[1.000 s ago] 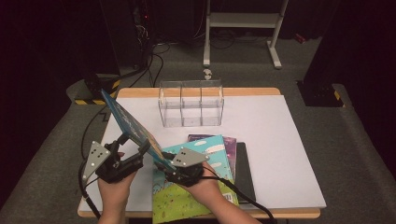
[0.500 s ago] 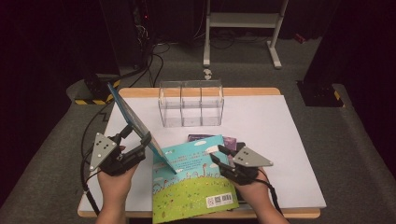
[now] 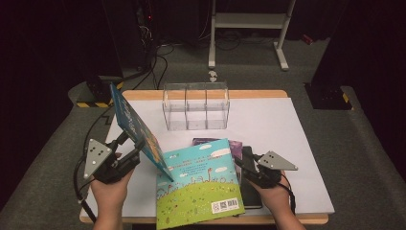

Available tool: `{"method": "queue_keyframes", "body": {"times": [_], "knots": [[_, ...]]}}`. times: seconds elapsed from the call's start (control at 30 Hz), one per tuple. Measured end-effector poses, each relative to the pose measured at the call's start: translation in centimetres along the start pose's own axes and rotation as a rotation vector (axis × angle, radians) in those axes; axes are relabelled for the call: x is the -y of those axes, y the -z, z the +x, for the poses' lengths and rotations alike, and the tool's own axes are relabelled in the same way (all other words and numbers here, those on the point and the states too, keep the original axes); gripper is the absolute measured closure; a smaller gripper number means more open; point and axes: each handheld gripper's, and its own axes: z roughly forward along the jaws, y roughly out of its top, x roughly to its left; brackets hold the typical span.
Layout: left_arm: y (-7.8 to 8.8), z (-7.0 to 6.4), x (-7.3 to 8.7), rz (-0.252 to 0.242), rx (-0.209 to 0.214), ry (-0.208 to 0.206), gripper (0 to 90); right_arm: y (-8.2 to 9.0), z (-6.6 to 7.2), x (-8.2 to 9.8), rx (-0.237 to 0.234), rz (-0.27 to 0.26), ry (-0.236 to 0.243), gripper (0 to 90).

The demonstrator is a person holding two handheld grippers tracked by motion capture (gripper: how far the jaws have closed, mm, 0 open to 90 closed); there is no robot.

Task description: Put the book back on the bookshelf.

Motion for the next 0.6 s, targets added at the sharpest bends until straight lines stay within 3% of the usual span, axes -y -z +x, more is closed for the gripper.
{"method": "queue_keyframes", "body": {"times": [0.43, 0.6], "knots": [[1.8, 2.2, -0.8, 0.0, -0.039, -0.019, 59.5, -0.2, -0.7, 0.2, 0.025, 0.009, -0.032, 57.6], [2.2, 2.7, -1.1, -0.014, -0.08, -0.028, 67.4, -0.3, -0.7, 0.3, 0.022, 0.01, -0.036, 57.6]]}}
